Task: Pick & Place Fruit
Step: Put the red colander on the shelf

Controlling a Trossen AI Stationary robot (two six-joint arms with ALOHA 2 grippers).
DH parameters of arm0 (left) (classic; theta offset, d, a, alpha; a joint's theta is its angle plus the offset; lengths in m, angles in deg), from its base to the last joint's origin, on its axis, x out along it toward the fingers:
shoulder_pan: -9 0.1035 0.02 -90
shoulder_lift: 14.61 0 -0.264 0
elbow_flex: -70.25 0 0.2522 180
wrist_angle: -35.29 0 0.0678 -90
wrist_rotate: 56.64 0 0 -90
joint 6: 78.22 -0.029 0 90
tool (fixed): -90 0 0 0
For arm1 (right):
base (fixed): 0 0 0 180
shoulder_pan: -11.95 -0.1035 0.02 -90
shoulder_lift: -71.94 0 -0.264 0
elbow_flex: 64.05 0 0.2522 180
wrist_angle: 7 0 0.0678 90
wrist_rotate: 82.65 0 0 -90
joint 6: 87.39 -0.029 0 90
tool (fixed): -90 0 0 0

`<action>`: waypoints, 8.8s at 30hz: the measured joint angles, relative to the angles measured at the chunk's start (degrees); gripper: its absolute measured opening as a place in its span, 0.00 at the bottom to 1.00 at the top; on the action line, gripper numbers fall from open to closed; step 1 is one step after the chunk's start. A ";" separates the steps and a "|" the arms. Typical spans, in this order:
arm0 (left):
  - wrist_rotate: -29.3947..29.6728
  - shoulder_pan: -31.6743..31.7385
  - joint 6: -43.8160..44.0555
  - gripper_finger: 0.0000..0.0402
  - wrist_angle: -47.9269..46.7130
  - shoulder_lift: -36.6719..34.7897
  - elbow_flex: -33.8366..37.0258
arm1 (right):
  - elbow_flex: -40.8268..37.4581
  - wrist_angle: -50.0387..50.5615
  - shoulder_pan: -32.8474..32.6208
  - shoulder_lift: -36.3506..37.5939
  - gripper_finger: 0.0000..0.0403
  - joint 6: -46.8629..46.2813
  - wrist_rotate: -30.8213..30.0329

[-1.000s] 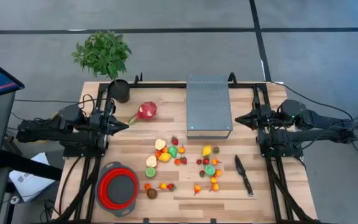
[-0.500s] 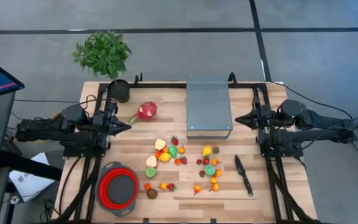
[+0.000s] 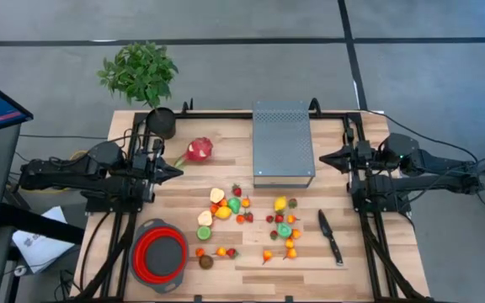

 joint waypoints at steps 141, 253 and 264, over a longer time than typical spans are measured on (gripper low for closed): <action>5.15 -40.99 120.48 0.02 -49.05 52.00 -37.27 | -0.07 0.99 0.46 -0.39 0.00 -4.57 -0.02; 18.42 -40.41 112.03 0.04 -33.97 52.08 -30.21 | -0.07 4.04 0.48 -0.38 0.00 -4.61 0.00; 21.29 -36.31 94.37 0.03 -36.90 43.00 -30.16 | -0.02 3.49 0.48 -0.37 0.00 -4.68 0.00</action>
